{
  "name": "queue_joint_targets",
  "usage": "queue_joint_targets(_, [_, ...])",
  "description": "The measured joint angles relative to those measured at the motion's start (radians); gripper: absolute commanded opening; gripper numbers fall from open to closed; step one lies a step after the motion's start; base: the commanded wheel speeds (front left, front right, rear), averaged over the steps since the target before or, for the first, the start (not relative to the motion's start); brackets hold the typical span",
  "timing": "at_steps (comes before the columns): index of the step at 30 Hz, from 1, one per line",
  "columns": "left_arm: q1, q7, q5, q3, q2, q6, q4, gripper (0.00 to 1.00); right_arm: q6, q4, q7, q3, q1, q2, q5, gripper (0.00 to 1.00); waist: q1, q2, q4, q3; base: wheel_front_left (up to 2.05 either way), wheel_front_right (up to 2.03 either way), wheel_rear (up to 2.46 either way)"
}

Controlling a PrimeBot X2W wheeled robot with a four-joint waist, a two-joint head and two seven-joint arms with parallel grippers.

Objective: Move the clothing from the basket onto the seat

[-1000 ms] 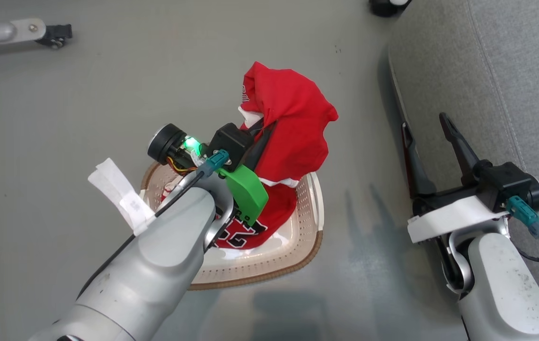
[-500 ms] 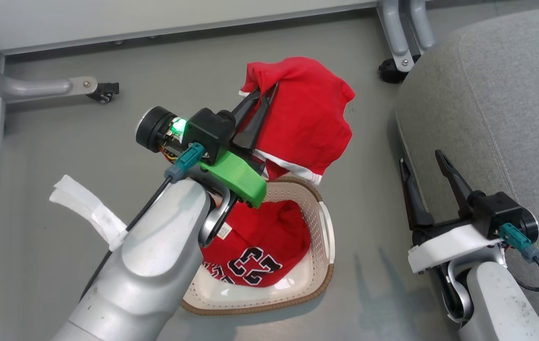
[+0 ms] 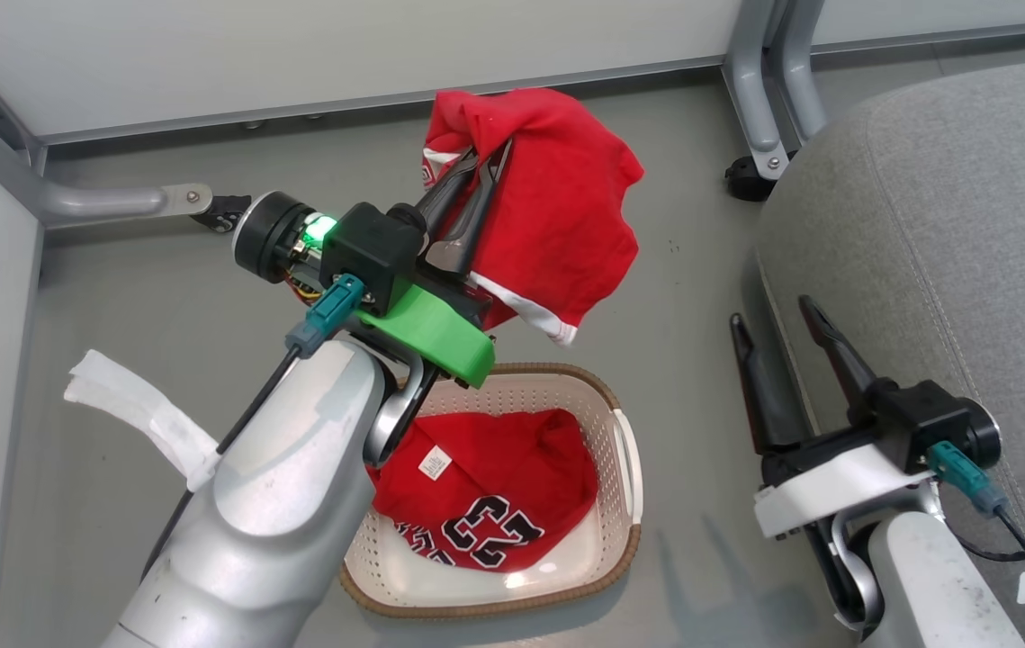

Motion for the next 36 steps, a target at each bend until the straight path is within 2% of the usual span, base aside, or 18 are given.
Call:
queue_joint_targets(10, [0.005, 0.0, 0.009, 0.007, -0.012, -0.006, 0.003, 0.0, 0.0, -0.099, 0.0, 0.184, -0.019, 0.0, -0.035, 1.0, 0.0, 0.0, 0.003, -0.002, 0.0, 0.0, 0.0])
queue_joint_targets(22, [0.005, 0.0, 0.011, -0.016, -0.032, -0.01, -0.001, 0.0, 0.0, -0.038, 0.0, 0.334, -0.135, 0.0, -0.086, 1.0, 0.0, 0.0, 0.022, 0.008, 0.0, 0.0, 0.0])
queue_joint_targets(27, [0.003, 0.0, 0.003, -0.038, -0.035, -0.01, -0.008, 0.0, 0.0, -0.018, 0.0, 0.347, -0.168, 0.001, -0.109, 1.0, 0.0, 0.0, 0.032, 0.014, 0.0, 0.0, 0.0])
queue_joint_targets(31, [0.003, 0.0, -0.014, -0.052, -0.036, -0.007, -0.02, 0.0, 0.0, -0.02, 0.0, 0.331, -0.192, 0.0, -0.185, 1.0, 0.0, 0.0, 0.038, 0.022, 0.0, 0.0, 0.0])
queue_joint_targets(36, [0.003, 0.0, -0.054, -0.082, -0.036, 0.014, -0.038, 0.0, 0.0, -0.029, 0.0, 0.308, -0.198, 0.001, -0.233, 1.0, 0.0, 0.0, 0.043, 0.032, 0.0, 0.0, 0.0])
